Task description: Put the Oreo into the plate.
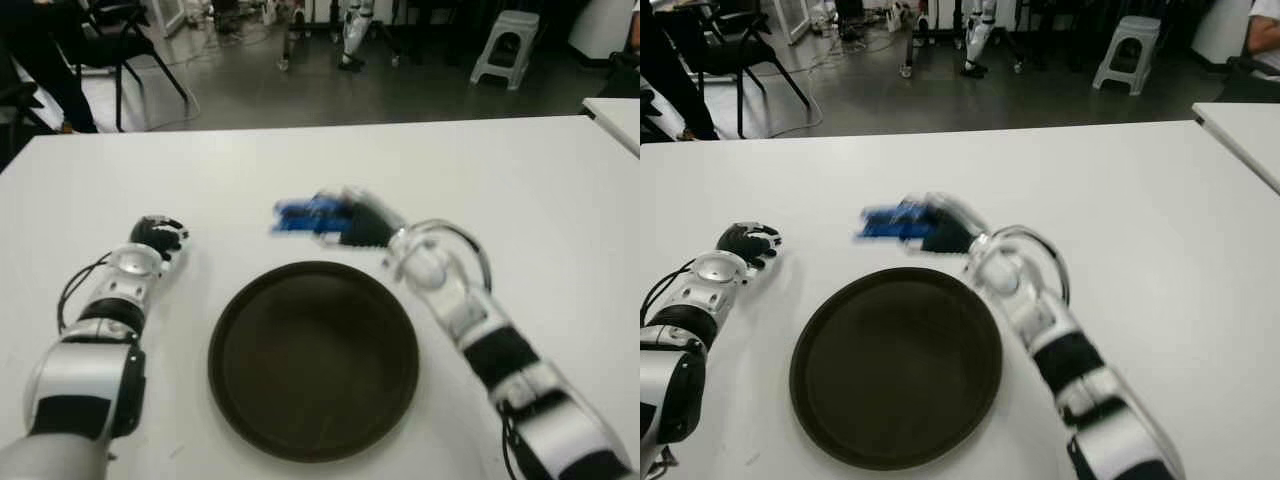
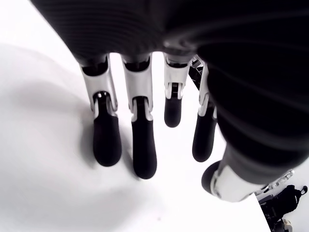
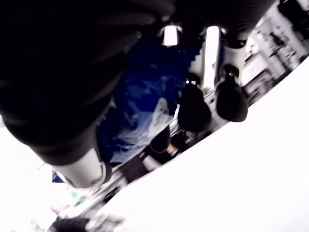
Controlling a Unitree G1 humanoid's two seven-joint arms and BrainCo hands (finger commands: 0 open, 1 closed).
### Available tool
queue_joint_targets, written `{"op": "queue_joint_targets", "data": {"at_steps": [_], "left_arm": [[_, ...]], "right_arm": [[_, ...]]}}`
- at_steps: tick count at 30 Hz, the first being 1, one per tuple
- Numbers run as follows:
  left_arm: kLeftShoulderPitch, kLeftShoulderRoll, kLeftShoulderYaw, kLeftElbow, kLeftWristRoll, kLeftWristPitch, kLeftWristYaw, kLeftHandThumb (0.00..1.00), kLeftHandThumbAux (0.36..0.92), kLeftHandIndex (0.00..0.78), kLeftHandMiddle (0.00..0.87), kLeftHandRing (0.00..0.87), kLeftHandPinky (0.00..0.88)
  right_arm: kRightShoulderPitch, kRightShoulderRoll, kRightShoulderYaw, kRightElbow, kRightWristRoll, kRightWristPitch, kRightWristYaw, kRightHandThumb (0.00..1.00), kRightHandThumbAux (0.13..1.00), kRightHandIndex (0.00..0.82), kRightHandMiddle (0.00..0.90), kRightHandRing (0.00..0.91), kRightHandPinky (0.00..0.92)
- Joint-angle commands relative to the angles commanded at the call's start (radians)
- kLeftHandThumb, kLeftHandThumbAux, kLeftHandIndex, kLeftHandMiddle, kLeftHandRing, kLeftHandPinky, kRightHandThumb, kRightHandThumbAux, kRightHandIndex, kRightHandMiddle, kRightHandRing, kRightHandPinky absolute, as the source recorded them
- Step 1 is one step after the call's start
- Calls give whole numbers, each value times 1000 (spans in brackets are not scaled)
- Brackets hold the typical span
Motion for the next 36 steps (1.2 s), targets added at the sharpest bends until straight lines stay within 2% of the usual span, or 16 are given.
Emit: {"op": "queue_joint_targets", "data": {"at_steps": [7, 15, 31, 36], "left_arm": [[2, -1, 3, 0, -4, -2, -6, 669, 731, 397, 126, 162, 170], [4, -2, 9, -1, -8, -18, 0, 670, 731, 397, 122, 156, 157], [0, -5, 11, -1, -10, -2, 2, 670, 730, 397, 127, 161, 159], [2, -4, 10, -4, -9, -7, 2, 671, 730, 397, 134, 169, 172]], "right_arm": [[15, -1, 20, -33, 77, -58, 134, 695, 729, 437, 790, 794, 783], [40, -39, 47, -58, 100, -152, 230, 700, 728, 437, 790, 793, 774], [33, -76, 59, -94, 88, -160, 317, 695, 731, 436, 839, 840, 824], [23, -77, 66, -71, 58, -174, 301, 694, 732, 436, 838, 842, 827]]}}
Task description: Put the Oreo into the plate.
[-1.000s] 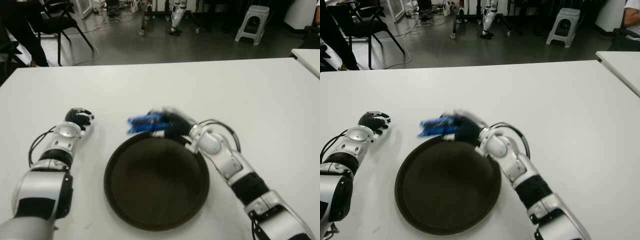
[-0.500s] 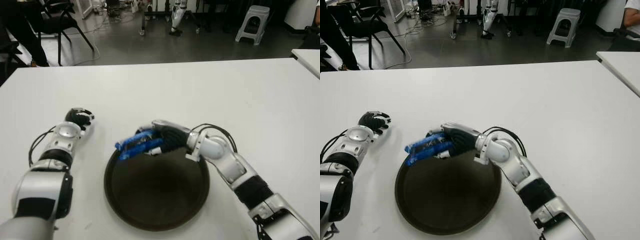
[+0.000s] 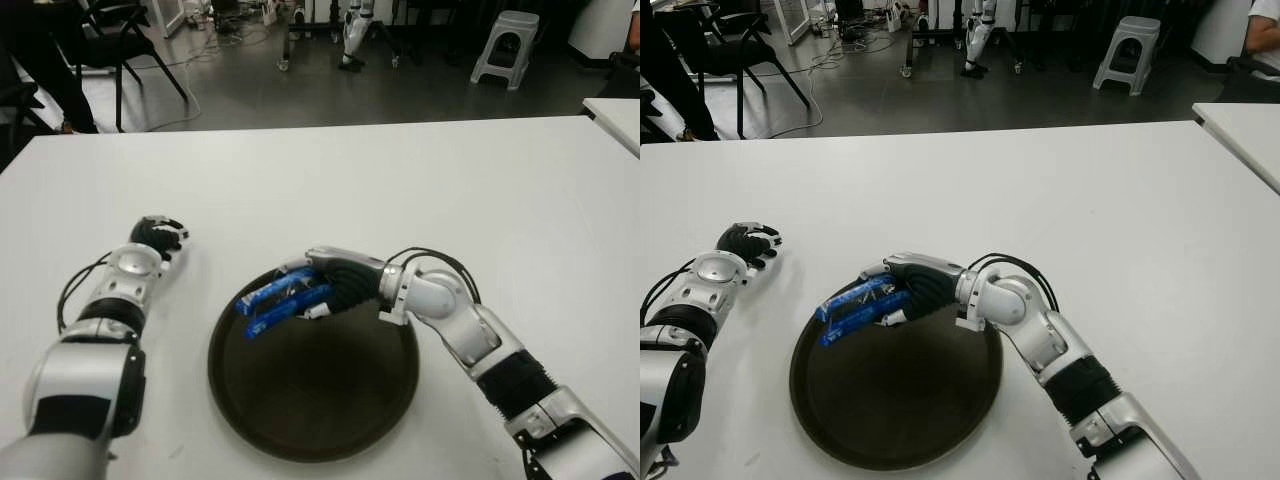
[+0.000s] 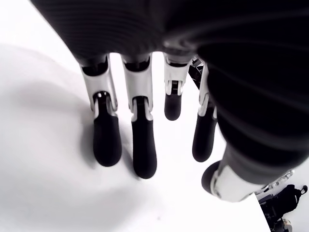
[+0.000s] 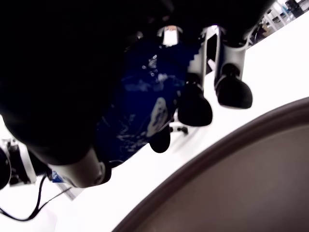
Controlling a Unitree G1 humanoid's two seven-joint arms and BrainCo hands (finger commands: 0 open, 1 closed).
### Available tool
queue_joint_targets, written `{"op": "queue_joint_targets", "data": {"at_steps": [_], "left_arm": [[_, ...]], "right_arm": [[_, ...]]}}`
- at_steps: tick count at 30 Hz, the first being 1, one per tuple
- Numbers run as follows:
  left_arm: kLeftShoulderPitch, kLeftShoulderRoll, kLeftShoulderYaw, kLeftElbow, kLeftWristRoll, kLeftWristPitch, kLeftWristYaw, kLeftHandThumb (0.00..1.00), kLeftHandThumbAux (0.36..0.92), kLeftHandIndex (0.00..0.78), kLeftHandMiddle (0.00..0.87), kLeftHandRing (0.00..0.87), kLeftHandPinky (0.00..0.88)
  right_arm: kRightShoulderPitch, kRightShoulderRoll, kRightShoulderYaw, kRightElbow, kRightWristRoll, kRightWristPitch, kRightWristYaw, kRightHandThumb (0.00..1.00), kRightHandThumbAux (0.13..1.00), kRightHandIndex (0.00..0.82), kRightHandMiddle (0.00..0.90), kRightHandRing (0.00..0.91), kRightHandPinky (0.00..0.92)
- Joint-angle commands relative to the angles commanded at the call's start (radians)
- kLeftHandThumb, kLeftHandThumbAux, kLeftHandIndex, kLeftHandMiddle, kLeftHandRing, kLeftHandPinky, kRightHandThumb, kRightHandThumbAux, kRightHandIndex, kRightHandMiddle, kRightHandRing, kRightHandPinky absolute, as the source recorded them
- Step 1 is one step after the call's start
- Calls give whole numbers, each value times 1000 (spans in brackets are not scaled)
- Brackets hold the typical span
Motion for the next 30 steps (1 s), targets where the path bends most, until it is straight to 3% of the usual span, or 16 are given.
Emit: {"op": "queue_joint_targets", "data": {"at_steps": [6, 10, 15, 30], "left_arm": [[3, 3, 0, 2, 0, -7, -5, 673, 730, 397, 127, 168, 182], [5, 2, 6, 2, -6, -14, -11, 674, 730, 397, 131, 166, 161], [5, 3, 1, 2, 1, -11, -9, 671, 730, 397, 131, 157, 142], [4, 2, 6, 1, -6, -10, -9, 673, 730, 397, 115, 142, 140]], "right_arm": [[-2, -5, 0, 29, -26, -31, -26, 696, 731, 437, 840, 848, 837], [-4, -11, -6, 64, -24, -50, -35, 691, 734, 436, 812, 819, 786], [-23, 7, -9, 148, -34, -66, -76, 688, 736, 437, 798, 806, 774], [-31, 7, -4, 221, -132, -39, -192, 690, 734, 437, 781, 789, 772]]}}
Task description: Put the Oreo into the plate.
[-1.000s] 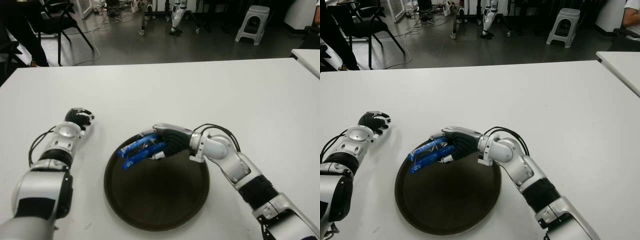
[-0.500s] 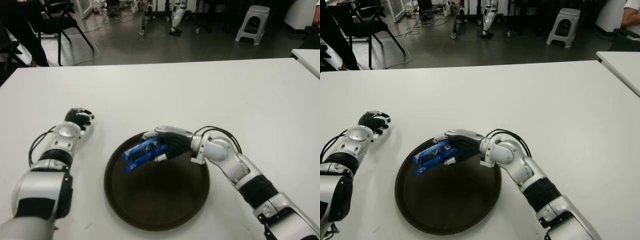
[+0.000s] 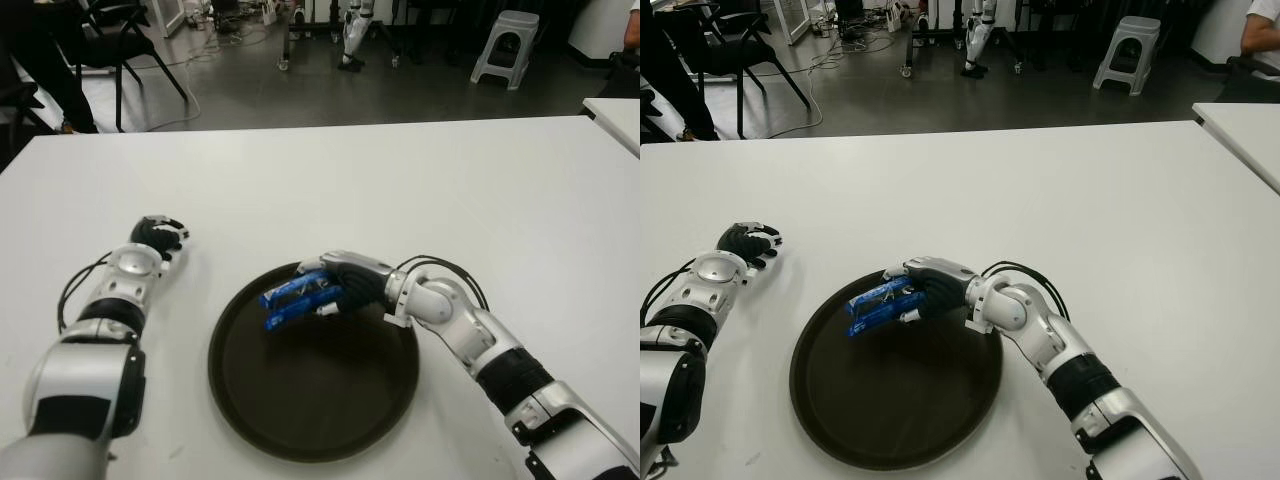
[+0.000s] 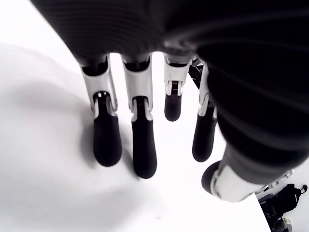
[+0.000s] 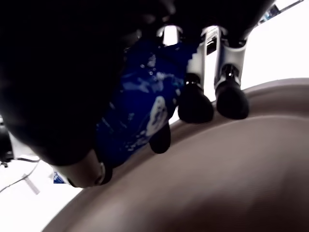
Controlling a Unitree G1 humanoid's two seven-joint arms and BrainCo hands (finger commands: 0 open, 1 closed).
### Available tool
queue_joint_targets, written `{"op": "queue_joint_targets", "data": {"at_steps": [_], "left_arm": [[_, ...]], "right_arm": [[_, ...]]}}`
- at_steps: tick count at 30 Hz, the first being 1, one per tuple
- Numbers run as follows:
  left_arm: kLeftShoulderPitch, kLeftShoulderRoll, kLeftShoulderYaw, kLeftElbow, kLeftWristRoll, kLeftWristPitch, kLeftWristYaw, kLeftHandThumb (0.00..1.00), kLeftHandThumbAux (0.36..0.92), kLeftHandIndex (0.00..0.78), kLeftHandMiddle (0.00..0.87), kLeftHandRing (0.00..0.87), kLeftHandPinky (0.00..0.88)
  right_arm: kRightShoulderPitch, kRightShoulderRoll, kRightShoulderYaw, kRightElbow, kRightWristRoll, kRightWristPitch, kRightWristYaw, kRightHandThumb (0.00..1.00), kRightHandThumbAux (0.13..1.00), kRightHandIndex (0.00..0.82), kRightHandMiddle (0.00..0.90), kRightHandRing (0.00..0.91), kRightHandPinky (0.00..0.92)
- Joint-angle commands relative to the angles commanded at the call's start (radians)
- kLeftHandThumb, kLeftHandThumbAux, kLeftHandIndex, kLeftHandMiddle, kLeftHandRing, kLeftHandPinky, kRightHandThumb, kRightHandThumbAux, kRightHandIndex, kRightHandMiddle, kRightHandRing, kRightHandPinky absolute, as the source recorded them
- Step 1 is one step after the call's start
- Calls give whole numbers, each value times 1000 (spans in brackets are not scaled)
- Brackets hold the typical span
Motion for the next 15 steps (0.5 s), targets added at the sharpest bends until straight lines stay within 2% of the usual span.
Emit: {"op": "queue_joint_targets", "data": {"at_steps": [7, 15], "left_arm": [[-1, -1, 1, -2, -1, 3, 0, 674, 730, 397, 111, 142, 142], [1, 0, 1, -1, -3, -3, -3, 673, 731, 397, 126, 156, 152]], "right_arm": [[-16, 0, 13, 59, -42, 11, -25, 695, 731, 435, 775, 787, 774], [-12, 0, 21, 70, -68, 26, -46, 698, 731, 434, 762, 774, 760]]}}
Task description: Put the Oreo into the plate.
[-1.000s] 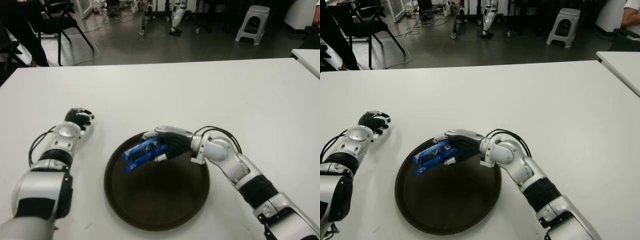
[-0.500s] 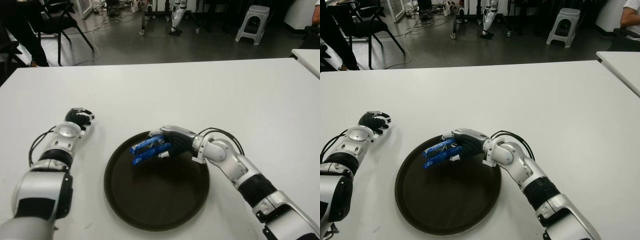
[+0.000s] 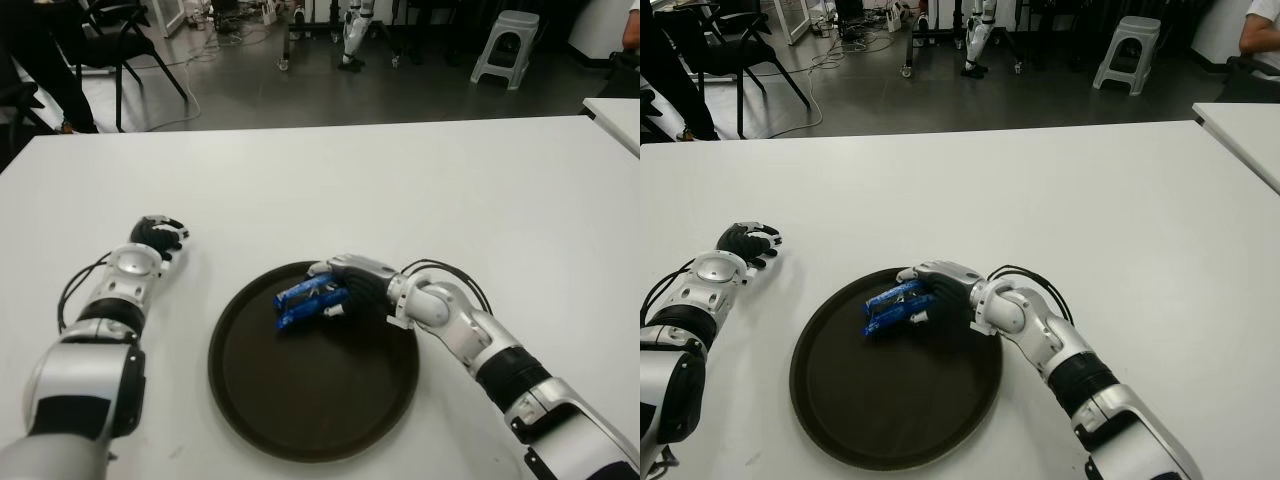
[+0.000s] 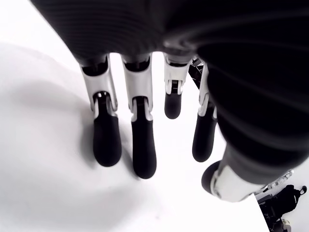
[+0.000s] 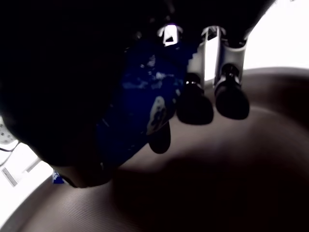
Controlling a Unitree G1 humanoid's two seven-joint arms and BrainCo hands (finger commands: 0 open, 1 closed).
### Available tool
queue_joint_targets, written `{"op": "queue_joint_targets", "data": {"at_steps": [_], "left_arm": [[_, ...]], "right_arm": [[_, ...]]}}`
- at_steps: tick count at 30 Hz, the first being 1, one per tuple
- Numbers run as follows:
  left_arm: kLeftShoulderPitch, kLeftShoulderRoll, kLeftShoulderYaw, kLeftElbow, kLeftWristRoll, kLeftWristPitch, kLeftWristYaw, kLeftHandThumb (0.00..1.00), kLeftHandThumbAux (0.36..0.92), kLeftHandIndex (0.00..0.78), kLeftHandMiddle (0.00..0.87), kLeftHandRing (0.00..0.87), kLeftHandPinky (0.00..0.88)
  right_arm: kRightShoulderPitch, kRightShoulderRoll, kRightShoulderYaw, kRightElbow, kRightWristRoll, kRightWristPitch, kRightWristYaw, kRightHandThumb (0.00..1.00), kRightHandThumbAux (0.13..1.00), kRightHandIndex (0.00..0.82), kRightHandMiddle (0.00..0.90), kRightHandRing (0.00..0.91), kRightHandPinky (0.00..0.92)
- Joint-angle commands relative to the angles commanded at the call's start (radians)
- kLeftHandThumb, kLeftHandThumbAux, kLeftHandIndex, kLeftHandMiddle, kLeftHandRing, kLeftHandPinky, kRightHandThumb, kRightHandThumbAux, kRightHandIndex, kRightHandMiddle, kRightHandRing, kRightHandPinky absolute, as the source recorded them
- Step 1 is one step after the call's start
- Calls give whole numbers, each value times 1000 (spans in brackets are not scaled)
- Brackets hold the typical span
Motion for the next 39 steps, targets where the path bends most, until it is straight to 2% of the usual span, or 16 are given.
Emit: {"op": "queue_joint_targets", "data": {"at_steps": [12, 23, 39], "left_arm": [[1, -1, -3, 0, 2, -2, 6, 671, 732, 396, 131, 157, 136], [1, -2, 10, 2, -10, 3, 1, 675, 730, 397, 123, 155, 151], [-3, -1, -3, 0, 6, 10, 7, 672, 731, 397, 131, 156, 144]], "right_arm": [[10, 0, 4, -2, -5, 20, 2, 695, 732, 436, 767, 778, 761], [12, -11, 10, -1, 2, -5, 15, 692, 733, 436, 775, 783, 766], [38, -62, 1, -74, 26, -49, 63, 692, 733, 434, 786, 785, 760]]}}
